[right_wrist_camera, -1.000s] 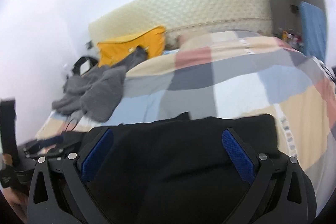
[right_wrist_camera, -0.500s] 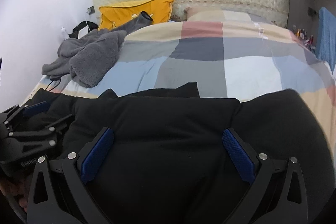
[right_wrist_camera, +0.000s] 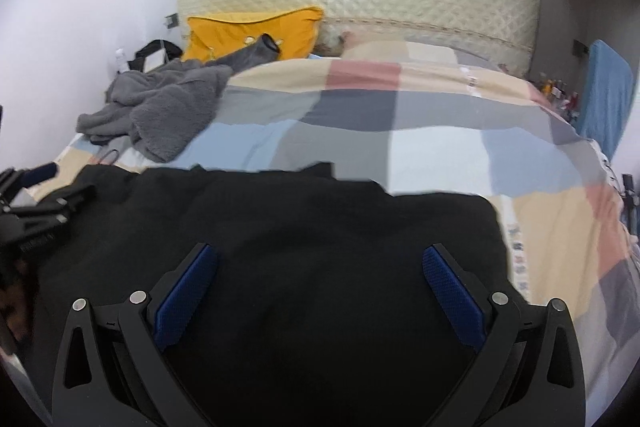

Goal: Fold large clothes

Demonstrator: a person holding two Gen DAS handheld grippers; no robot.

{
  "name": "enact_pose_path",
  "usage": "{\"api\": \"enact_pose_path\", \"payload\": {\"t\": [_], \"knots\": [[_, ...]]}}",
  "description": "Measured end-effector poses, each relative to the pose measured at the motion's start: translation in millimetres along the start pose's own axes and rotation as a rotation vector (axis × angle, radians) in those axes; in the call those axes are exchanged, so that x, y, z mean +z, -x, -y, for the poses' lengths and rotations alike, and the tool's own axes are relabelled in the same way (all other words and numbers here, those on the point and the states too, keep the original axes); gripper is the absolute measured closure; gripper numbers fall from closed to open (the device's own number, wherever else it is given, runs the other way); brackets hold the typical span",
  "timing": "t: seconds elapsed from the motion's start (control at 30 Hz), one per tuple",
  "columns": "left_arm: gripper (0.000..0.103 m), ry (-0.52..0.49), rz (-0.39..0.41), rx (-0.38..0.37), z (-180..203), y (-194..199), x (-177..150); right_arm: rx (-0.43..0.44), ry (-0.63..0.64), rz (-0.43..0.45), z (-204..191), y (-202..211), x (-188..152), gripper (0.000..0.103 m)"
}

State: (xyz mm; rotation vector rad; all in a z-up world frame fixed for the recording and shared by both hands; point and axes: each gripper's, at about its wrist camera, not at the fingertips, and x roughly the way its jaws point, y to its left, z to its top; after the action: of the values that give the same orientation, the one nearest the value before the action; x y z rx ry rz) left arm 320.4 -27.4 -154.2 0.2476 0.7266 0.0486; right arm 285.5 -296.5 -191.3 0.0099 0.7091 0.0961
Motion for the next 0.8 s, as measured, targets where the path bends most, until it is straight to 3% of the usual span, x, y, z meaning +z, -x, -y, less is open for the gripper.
{"api": "enact_pose_path", "payload": {"t": [0.1,0.13,0.2,0.5,0.67,0.8], "knots": [[0.014,0.048,-0.042,0.023,-15.0,-17.2,-6.5,0.034,-0.065,-0.023,17.0,-5.8,-10.1,0.0],[0.008,0.066,-0.077,0.004,-18.8,-27.4,-9.8,0.049,-0.08,-0.024,19.6,-8.1,-13.4,0.0],[0.007,0.126,-0.14,-0.076,-27.3,-44.3,-14.0,0.059,-0.104,-0.024,22.1,-14.0,-15.0,0.0],[0.007,0.108,-0.111,-0.051,-17.5,-35.0,-13.5,0.069,-0.136,-0.011,24.9,-19.4,-19.7,0.0],[0.006,0.174,-0.187,-0.156,-23.0,-25.9,-6.8,0.043,-0.21,-0.014,28.9,-3.3,-9.0,0.0],[0.002,0.169,-0.133,-0.159,-19.8,15.1,9.0,0.053,-0.22,0.056,25.0,33.0,11.2,0.0]]}}
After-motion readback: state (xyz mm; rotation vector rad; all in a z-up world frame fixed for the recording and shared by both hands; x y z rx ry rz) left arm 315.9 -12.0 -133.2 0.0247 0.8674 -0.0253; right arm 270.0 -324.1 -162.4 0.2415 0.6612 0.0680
